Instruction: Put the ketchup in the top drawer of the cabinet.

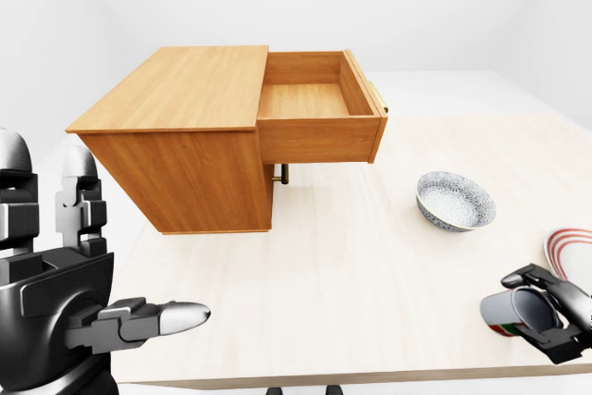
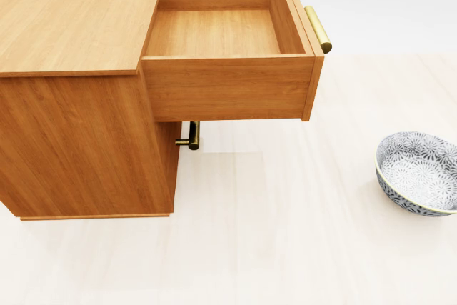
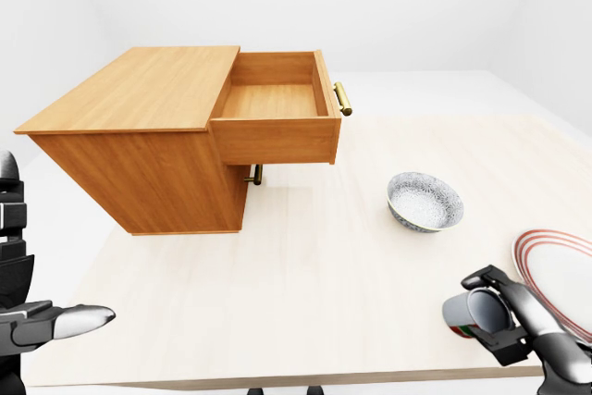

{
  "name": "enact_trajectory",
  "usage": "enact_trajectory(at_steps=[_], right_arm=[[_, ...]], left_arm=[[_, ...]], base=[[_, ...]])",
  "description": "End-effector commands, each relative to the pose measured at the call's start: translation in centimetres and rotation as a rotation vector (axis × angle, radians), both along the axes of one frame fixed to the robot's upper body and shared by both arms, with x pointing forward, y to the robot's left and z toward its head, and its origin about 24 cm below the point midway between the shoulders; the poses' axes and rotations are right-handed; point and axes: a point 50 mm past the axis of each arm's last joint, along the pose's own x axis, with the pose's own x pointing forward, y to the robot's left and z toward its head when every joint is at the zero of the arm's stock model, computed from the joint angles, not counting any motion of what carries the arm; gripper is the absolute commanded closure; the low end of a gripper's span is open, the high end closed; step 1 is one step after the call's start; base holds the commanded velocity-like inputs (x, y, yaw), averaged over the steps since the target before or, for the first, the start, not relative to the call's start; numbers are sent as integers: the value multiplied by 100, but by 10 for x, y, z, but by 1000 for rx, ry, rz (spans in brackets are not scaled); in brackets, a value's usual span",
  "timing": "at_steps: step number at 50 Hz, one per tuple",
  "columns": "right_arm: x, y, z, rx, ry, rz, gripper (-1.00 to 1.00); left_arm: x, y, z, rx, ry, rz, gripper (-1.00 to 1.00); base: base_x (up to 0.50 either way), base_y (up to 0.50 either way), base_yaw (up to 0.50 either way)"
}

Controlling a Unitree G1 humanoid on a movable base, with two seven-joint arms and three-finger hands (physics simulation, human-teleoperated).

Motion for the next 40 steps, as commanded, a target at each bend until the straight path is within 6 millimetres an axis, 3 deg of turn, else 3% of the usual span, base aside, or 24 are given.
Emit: enact_trajectory(at_steps=[1,5,10,14,26,40], right_arm=[[-2,7,-4,-2,8,7,100],[0,9,-1,-16,-1,16,100],[6,15,19,-79,-72,41,100],[15,33,59,-188,-229,101,100],[31,81,127,-437,-465,250,100],[48,146,160,-424,-719,501,100]], left_arm=[[1,0,-1,-2,3,1,-100],[1,0,0,-1,-1,3,-100],[0,0,0,1,2,1,-100],[-1,0,1,1,-5,3,-100],[-2,1,2,-1,-13,5,-100],[-2,0,2,1,-12,2,-100]], base=[[0,0,0],[0,0,0],[0,0,0],[0,0,0],[0,0,0],[0,0,0]])
